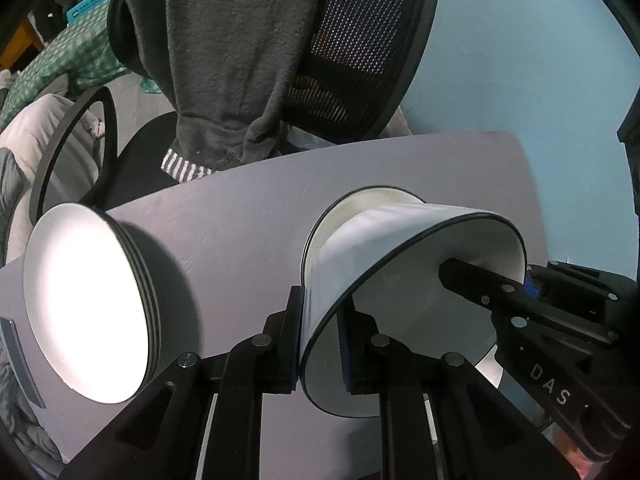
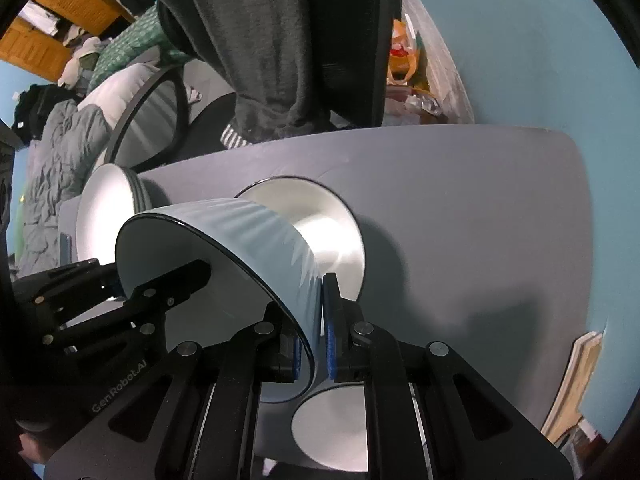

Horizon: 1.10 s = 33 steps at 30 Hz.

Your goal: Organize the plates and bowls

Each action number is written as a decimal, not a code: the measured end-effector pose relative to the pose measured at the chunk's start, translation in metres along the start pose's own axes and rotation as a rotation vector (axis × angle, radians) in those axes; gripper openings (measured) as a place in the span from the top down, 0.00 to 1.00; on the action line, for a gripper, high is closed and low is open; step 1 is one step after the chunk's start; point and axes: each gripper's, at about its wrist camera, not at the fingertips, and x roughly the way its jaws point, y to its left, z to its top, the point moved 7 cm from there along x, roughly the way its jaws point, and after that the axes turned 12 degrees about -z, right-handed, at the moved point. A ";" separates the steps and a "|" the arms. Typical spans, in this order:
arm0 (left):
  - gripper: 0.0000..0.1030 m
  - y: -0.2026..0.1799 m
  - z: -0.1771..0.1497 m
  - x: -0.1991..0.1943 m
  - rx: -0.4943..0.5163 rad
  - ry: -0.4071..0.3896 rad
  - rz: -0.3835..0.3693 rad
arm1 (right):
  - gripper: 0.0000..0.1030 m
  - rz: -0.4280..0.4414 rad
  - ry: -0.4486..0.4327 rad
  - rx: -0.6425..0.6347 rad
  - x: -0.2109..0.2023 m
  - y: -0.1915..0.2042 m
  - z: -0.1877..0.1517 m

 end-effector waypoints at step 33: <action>0.85 0.010 0.004 0.027 0.036 0.064 0.063 | 0.86 0.005 0.110 0.037 0.023 -0.014 0.008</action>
